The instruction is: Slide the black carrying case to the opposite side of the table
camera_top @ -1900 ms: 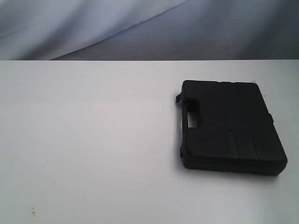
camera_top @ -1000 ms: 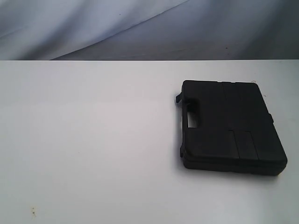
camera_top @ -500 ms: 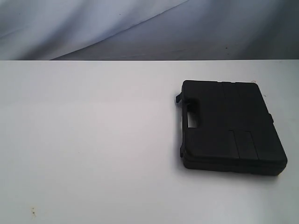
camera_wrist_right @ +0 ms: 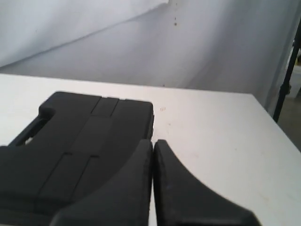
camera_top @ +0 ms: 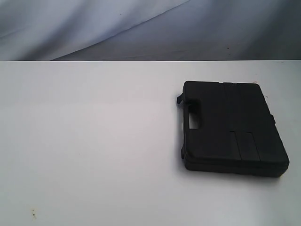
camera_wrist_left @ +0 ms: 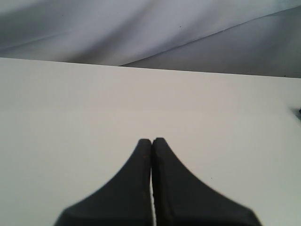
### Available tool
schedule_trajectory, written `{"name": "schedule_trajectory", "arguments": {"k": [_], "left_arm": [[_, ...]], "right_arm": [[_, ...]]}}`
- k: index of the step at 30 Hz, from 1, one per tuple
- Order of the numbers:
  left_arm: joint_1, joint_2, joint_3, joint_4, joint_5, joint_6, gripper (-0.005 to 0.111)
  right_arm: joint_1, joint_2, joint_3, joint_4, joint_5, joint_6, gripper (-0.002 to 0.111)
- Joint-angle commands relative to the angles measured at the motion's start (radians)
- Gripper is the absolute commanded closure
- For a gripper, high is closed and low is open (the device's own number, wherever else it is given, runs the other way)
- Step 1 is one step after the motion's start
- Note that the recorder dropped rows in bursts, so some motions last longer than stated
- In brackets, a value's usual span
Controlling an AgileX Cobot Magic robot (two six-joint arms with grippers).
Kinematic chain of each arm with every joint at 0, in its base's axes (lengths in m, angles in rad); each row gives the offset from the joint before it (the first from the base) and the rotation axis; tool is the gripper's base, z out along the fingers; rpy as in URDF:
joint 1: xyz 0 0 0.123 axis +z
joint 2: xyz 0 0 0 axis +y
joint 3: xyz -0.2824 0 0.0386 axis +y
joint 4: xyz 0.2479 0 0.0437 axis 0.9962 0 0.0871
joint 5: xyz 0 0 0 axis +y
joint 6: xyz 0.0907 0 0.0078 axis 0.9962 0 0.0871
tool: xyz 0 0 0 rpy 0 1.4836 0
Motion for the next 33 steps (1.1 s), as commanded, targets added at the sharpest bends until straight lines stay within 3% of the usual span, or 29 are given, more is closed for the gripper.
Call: {"name": "schedule_trajectory", "arguments": {"k": [1, 9, 17, 25, 33], "left_arm": [[0.003, -0.003, 0.004, 0.000, -0.003, -0.001, 0.107], [0.003, -0.003, 0.004, 0.000, -0.003, -0.001, 0.107], [0.003, -0.003, 0.004, 0.000, -0.003, -0.001, 0.107], [0.003, -0.003, 0.004, 0.000, -0.003, -0.001, 0.107], [0.003, -0.003, 0.004, 0.000, -0.003, -0.001, 0.107]], "right_arm": [[-0.008, -0.005, 0.004, -0.002, -0.114, 0.002, 0.108], [-0.008, -0.005, 0.004, 0.288, -0.408, 0.016, 0.108], [-0.008, -0.005, 0.004, 0.612, -0.416, 0.018, 0.108], [-0.008, -0.005, -0.001, 0.415, -0.390, -0.009, 0.108], [-0.008, -0.005, -0.263, 0.164, -0.309, -0.015, 0.108]]}}
